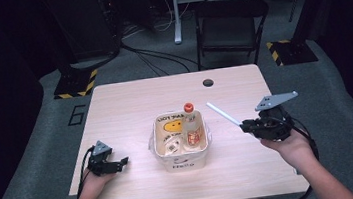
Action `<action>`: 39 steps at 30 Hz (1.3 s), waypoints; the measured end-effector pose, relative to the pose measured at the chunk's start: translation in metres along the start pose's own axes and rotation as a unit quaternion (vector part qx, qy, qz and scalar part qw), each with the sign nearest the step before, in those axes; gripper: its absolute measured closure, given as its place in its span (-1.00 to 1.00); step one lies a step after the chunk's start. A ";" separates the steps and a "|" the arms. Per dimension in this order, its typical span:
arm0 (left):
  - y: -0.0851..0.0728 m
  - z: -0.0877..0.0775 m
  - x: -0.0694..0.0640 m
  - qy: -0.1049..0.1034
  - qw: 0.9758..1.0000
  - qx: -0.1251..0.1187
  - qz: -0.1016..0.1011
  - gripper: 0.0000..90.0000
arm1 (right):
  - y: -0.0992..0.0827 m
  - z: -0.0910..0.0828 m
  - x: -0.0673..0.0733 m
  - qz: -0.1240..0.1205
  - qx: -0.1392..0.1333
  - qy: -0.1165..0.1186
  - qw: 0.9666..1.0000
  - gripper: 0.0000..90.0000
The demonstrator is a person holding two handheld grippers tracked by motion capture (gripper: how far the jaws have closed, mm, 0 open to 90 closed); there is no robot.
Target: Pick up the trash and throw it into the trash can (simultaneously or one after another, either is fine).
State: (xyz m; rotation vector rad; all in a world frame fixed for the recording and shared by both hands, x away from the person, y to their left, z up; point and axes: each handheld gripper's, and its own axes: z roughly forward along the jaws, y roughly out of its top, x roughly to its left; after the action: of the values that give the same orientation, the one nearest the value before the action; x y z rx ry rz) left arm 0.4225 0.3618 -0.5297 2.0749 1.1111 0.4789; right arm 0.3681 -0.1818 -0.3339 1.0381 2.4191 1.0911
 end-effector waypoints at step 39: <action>0.000 0.000 0.000 0.000 1.000 0.000 0.001 -0.67 | 0.028 0.048 0.048 -0.050 0.005 0.067 0.996 0.74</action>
State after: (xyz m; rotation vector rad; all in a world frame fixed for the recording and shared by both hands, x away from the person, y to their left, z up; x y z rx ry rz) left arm 0.4227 0.3619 -0.5296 2.0765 1.1100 0.4785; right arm 0.3730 -0.1088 -0.3439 0.8626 2.5530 1.1512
